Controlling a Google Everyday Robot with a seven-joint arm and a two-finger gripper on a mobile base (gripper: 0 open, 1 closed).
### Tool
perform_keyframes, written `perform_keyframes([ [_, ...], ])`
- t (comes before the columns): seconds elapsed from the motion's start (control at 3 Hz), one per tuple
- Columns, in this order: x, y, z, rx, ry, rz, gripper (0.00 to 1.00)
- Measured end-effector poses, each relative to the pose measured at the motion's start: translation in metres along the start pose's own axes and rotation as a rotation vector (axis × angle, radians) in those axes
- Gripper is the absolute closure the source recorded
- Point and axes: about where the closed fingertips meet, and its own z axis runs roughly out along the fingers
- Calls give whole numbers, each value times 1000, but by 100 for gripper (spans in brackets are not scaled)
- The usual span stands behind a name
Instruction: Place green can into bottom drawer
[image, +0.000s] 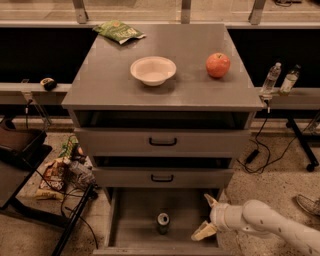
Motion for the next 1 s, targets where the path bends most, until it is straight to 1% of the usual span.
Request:
perform_keyframes([
  [0.33, -31, 6, -26, 40, 105, 24, 0],
  [0.67, -59, 22, -49, 56, 208, 54, 0],
  [1.0, -80, 51, -80, 50, 288, 28, 0],
])
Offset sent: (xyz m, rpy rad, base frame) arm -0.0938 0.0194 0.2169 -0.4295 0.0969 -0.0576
